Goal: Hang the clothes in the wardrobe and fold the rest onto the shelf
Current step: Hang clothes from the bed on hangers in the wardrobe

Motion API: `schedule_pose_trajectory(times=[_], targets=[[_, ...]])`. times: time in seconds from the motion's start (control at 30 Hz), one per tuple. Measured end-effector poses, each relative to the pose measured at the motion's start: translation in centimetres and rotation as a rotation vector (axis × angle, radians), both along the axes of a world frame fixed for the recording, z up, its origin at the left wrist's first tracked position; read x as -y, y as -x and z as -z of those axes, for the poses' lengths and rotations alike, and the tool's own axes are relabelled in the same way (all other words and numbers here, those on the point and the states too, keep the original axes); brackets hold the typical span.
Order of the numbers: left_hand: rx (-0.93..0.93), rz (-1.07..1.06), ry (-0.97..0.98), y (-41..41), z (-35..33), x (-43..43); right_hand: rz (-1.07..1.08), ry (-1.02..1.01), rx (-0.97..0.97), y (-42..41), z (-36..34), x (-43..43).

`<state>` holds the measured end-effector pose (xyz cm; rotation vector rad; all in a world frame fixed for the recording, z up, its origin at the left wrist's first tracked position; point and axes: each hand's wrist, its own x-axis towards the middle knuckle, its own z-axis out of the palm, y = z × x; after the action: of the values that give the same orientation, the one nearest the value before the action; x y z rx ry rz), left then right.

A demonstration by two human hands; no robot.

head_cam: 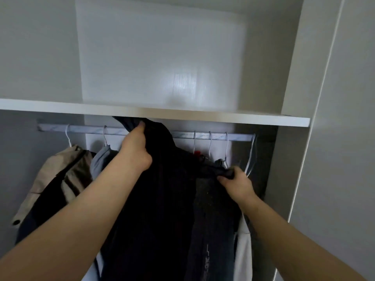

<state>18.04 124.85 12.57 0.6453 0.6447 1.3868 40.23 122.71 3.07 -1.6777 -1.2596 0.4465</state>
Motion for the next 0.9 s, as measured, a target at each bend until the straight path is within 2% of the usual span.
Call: schedule_pose_trajectory(times=[0.07, 0.13, 0.2, 0.3, 0.37, 0.47, 0.53, 0.6, 0.7, 0.8, 0.87, 0.9], targets=[[-0.008, -0.044, -0.070, -0.5, -0.8, -0.3, -0.192, 0.271, 0.130, -0.3, 0.4, 0.5], [-0.050, -0.056, -0.097, -1.5, -0.8, -0.7, -0.247, 0.323, 0.058, -0.2, 0.5, 0.7], [-0.088, -0.019, -0.123, -2.6, -0.2, -1.4, -0.147, 0.201, -0.028, -0.7, 0.3, 0.3], [-0.102, 0.017, -0.128, -3.7, 0.5, -2.0, 0.099, 0.107, 0.092, -2.6, 0.5, -0.6], [-0.121, 0.043, -0.125, -4.4, 0.7, -2.0, 0.158, 0.169, 0.163, -3.8, 1.3, -1.0], [-0.155, 0.093, -0.114, -4.9, 1.6, -2.0, 0.168, 0.277, 0.306, -4.9, 3.0, -1.9], [-0.164, 0.136, -0.092, -4.8, 2.3, -2.1, 0.149, 0.329, 0.336, -5.4, 3.9, -2.8], [-0.163, 0.166, -0.073, -4.6, 2.9, -2.3, 0.117, 0.301, 0.222, -5.5, 4.7, -3.9], [-0.160, 0.193, -0.026, -4.6, 4.0, -3.0, 0.187, 0.143, -0.174, -4.6, 6.0, -5.4], [-0.172, 0.195, 0.057, -4.7, 5.1, -3.9, 0.260, 0.113, -0.513, -4.0, 7.6, -6.8], [-0.165, 0.207, 0.080, -4.5, 5.5, -4.4, 0.339, 0.102, -0.674, -4.2, 8.3, -7.3], [-0.156, 0.216, 0.085, -4.4, 5.7, -4.8, 0.393, 0.104, -0.694, -4.6, 8.6, -7.4]])
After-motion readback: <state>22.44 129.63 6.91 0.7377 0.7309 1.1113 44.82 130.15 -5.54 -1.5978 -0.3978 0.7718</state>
